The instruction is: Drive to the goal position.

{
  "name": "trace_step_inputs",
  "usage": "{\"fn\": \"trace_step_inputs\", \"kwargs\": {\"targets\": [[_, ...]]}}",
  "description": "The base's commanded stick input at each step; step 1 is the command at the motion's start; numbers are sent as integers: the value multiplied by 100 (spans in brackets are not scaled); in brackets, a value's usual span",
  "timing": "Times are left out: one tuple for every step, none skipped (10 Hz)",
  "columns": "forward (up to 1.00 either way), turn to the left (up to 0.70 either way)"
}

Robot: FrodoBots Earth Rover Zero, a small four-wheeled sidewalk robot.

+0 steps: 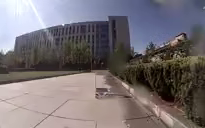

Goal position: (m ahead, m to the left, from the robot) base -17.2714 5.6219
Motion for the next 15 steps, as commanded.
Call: {"fn": "trace_step_inputs", "kwargs": {"targets": [[6, 0], [6, 0], [6, 0], [6, 0], [6, 0], [6, 0], [6, 0], [6, 0], [6, 0], [6, 0], [6, 0], [6, 0], [6, 0], [6, 0], [6, 0]]}}
